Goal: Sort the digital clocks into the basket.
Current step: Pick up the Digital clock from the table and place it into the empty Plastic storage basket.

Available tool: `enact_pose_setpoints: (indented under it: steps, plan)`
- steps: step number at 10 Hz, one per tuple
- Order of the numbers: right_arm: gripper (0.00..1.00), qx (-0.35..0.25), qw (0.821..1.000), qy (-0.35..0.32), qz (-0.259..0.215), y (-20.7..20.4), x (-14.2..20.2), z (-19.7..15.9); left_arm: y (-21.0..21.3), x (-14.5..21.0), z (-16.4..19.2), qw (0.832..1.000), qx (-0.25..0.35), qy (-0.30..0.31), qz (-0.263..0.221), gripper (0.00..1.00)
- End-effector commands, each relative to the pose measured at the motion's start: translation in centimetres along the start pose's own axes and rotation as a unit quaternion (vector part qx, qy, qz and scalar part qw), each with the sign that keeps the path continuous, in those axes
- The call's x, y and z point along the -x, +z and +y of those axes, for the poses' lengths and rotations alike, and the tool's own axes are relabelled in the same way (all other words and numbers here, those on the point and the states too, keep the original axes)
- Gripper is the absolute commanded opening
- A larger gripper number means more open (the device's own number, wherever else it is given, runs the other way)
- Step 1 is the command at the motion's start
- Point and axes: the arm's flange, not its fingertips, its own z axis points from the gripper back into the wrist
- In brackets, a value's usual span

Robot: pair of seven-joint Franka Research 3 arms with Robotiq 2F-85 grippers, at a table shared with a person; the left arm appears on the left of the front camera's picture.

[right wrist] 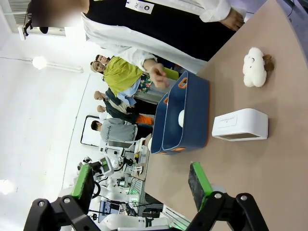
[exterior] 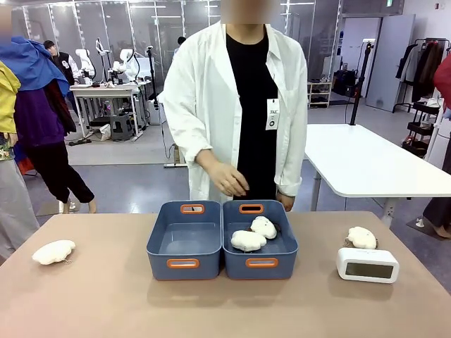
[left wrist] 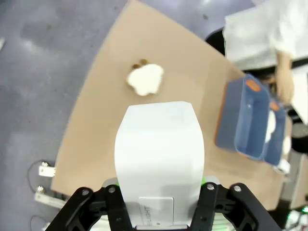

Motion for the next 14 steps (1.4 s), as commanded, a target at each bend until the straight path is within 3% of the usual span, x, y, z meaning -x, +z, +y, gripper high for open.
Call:
enact_pose_setpoints:
  steps: [1,4,6,8,10,11,14]
  plan:
    - [1.0,0.001,1.0,0.006,0.005,0.3,0.2,0.3,-1.7,1.6,-10.2,0.997,-0.042,-0.071,-0.006,0.51]
    - [1.0,0.001,1.0,0.006,0.005,0.3,0.2,0.3,-6.1,4.8,-20.9,0.982,-0.053,-0.177,0.027,0.51]
    - [1.0,0.001,1.0,0.006,0.005,0.3,0.2,0.3,-9.9,7.0,-26.6,0.967,-0.028,-0.251,0.039,0.51]
    - [1.0,0.001,1.0,0.006,0.005,0.3,0.2,0.3,-13.1,8.4,-30.6,0.958,-0.029,-0.278,0.058,0.51]
    - [1.0,0.001,1.0,0.006,0.005,0.3,0.2,0.3,-13.6,8.8,-32.0,0.961,-0.026,-0.273,0.034,0.51]
    - [1.0,0.001,1.0,0.006,0.005,0.3,0.2,0.3,-14.1,9.6,-30.8,0.955,-0.024,-0.288,0.069,0.51]
    - [1.0,0.001,1.0,0.006,0.005,0.3,0.2,0.3,-14.1,9.6,-30.8,0.955,-0.024,-0.288,0.069,0.51]
